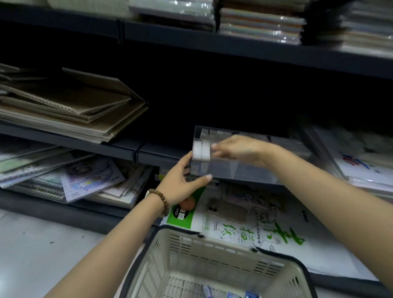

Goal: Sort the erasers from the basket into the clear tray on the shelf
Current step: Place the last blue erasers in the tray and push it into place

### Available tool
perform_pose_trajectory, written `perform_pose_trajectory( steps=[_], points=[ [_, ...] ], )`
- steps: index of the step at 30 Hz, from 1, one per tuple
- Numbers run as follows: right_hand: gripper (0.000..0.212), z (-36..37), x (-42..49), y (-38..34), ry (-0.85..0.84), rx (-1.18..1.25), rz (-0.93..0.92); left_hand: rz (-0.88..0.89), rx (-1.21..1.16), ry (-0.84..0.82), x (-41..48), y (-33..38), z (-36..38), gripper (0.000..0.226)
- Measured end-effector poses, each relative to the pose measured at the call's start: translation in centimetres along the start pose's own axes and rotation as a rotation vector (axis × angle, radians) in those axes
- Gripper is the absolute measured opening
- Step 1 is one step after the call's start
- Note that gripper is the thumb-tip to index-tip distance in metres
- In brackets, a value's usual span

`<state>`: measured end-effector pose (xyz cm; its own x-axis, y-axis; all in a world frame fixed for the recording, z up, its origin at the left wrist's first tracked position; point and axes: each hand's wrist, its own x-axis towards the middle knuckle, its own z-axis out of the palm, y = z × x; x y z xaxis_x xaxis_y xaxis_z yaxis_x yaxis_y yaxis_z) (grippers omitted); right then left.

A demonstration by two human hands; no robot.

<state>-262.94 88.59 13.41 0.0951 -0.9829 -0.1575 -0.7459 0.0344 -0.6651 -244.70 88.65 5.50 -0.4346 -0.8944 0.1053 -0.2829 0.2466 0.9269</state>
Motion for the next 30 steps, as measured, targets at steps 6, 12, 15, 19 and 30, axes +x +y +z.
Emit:
perform_pose_trajectory(
  steps=[6, 12, 15, 19, 30],
  points=[
    [0.028, 0.7, -6.5, 7.7, 0.019, 0.656, -0.035, -0.067, 0.195, 0.031, -2.9, -3.2, 2.4, 0.080],
    [0.027, 13.7, -10.4, 21.0, -0.251, 0.697, 0.588, -0.419, 0.279, -0.455, -8.6, -12.1, 9.6, 0.066],
    [0.032, 21.1, -13.2, 25.8, -0.363, 0.678, 0.798, -0.636, 0.293, -0.557, -12.3, -17.8, 12.3, 0.058],
    [0.025, 27.2, -15.5, 28.4, -0.551, 0.499, 0.838, -0.819, 0.298, -0.529, -16.2, -23.6, 13.9, 0.046],
    [0.028, 35.1, -16.0, 29.3, -0.680, 0.171, 0.636, -0.849, 0.445, -0.805, -17.5, -28.0, 15.5, 0.036]
  ],
)
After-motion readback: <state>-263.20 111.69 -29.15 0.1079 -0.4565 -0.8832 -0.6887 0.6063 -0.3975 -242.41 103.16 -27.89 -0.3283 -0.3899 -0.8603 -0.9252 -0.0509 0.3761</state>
